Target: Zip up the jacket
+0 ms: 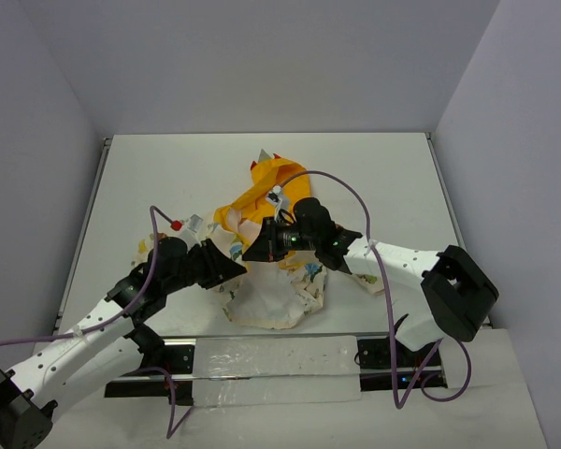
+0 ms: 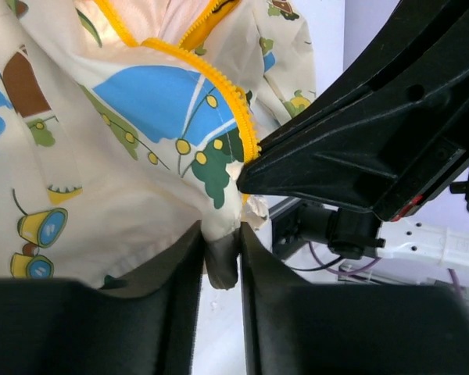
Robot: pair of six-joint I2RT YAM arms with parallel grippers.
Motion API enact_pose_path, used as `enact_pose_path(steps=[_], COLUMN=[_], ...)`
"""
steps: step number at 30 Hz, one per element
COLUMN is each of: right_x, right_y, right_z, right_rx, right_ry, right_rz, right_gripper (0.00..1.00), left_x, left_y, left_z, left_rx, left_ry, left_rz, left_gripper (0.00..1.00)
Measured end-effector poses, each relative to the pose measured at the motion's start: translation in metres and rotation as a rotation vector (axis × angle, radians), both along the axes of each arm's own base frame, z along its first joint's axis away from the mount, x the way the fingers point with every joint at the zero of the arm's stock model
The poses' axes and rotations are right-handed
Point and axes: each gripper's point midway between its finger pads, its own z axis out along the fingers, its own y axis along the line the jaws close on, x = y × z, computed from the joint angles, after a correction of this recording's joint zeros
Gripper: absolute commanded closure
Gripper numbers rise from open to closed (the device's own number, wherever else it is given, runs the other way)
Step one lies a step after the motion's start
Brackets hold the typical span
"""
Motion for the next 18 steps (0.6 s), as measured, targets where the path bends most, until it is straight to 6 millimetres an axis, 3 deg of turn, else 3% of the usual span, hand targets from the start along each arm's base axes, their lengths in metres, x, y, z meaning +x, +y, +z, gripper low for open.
enact_pose_path(steps=[4, 8, 9, 10, 11, 12, 14, 18], right_x=[0.000, -0.001, -0.001, -0.001, -0.001, 0.000, 0.004, 0.010], right_y=[0.000, 0.000, 0.000, 0.000, 0.000, 0.000, -0.004, -0.025], right_z=[0.000, 0.000, 0.000, 0.000, 0.000, -0.001, -0.005, -0.006], right_rx=[0.000, 0.000, 0.000, -0.001, -0.003, -0.014, -0.060, -0.167], right_ry=[0.000, -0.001, -0.001, -0.003, -0.008, -0.009, -0.028, -0.087], right_rz=[0.001, 0.001, 0.002, 0.002, 0.004, 0.001, -0.010, -0.077], right_gripper=[1.00, 0.97, 0.84, 0.65, 0.63, 0.49, 0.40, 0.40], left_x=[0.001, 0.001, 0.001, 0.001, 0.000, 0.000, 0.001, 0.000], left_y=[0.000, 0.000, 0.001, 0.001, 0.002, 0.002, 0.005, 0.009], left_z=[0.001, 0.003, 0.003, 0.004, 0.005, 0.006, 0.008, 0.010], left_rx=[-0.008, -0.012, -0.014, -0.015, -0.016, -0.018, -0.021, -0.042], left_ry=[0.002, 0.001, 0.000, -0.002, -0.005, -0.007, -0.015, -0.025], left_rz=[0.006, 0.011, 0.013, 0.015, 0.018, 0.021, 0.034, 0.060], left_gripper=[1.00, 1.00, 1.00, 1.00, 1.00, 1.00, 1.00, 1.00])
